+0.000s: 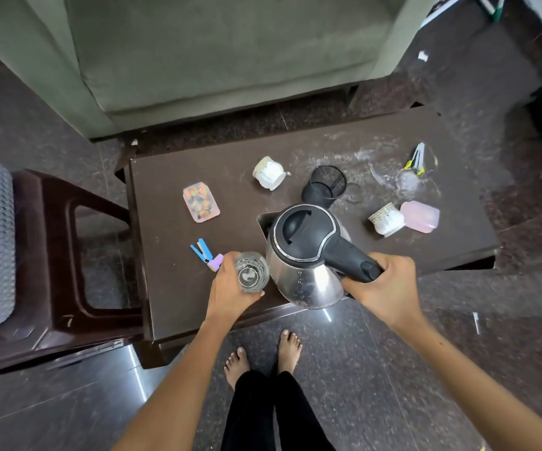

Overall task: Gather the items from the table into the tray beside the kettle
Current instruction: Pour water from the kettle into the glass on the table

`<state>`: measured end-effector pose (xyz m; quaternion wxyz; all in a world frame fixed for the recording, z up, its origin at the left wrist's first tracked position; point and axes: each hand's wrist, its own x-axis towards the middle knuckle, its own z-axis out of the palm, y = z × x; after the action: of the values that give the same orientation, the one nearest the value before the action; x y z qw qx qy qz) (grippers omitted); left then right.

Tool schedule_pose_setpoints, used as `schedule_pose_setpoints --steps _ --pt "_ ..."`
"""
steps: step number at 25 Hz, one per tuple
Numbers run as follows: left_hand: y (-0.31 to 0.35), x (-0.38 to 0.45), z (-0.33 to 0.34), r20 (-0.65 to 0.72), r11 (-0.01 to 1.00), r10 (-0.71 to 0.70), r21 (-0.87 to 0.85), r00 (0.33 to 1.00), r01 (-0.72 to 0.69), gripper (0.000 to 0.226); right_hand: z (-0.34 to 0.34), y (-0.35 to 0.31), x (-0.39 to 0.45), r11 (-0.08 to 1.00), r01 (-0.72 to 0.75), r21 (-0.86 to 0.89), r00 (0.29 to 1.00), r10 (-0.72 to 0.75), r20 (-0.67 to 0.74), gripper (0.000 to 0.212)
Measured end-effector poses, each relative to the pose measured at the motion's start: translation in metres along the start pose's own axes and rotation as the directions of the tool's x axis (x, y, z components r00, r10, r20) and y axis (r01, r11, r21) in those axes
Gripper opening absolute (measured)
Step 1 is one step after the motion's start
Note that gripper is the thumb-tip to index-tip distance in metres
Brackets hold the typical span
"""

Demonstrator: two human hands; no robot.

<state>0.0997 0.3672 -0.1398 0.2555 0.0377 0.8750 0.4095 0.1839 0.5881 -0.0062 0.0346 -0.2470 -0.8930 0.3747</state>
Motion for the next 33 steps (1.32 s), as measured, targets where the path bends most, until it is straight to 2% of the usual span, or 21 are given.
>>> schedule_pose_setpoints --steps 5,10,14,17,22,30,33 --pt "-0.003 0.003 -0.004 0.029 0.995 0.016 0.1 0.999 -0.019 0.084 -0.001 -0.007 0.002 0.999 0.036 -0.008 0.999 -0.036 -0.005 0.041" --pt "-0.013 -0.005 -0.009 0.015 0.997 0.021 0.069 1.0 -0.022 0.098 -0.008 -0.011 0.004 0.979 0.133 -0.156 0.989 -0.123 0.077 0.041" --pt "-0.019 -0.024 -0.017 -0.081 0.997 0.025 0.071 0.996 -0.019 0.081 -0.013 -0.013 0.004 0.941 0.213 -0.263 0.967 -0.164 0.198 0.033" --pt "-0.016 -0.034 -0.023 -0.087 0.999 -0.016 0.038 0.996 0.019 0.066 -0.015 -0.017 0.004 0.906 0.271 -0.326 0.946 -0.188 0.265 0.035" --pt "-0.011 -0.037 -0.025 -0.082 0.982 -0.14 -0.142 0.987 0.128 0.04 -0.007 -0.015 0.003 0.882 0.272 -0.385 0.933 -0.144 0.33 0.031" --pt "-0.014 -0.04 -0.021 -0.067 0.96 -0.194 -0.217 0.979 0.176 0.036 -0.003 -0.014 0.001 0.853 0.242 -0.463 0.925 -0.058 0.376 0.046" --pt "-0.012 -0.041 -0.018 -0.068 0.957 -0.204 -0.224 0.977 0.184 0.036 -0.002 -0.015 0.002 0.836 0.221 -0.502 0.922 -0.011 0.386 0.04"
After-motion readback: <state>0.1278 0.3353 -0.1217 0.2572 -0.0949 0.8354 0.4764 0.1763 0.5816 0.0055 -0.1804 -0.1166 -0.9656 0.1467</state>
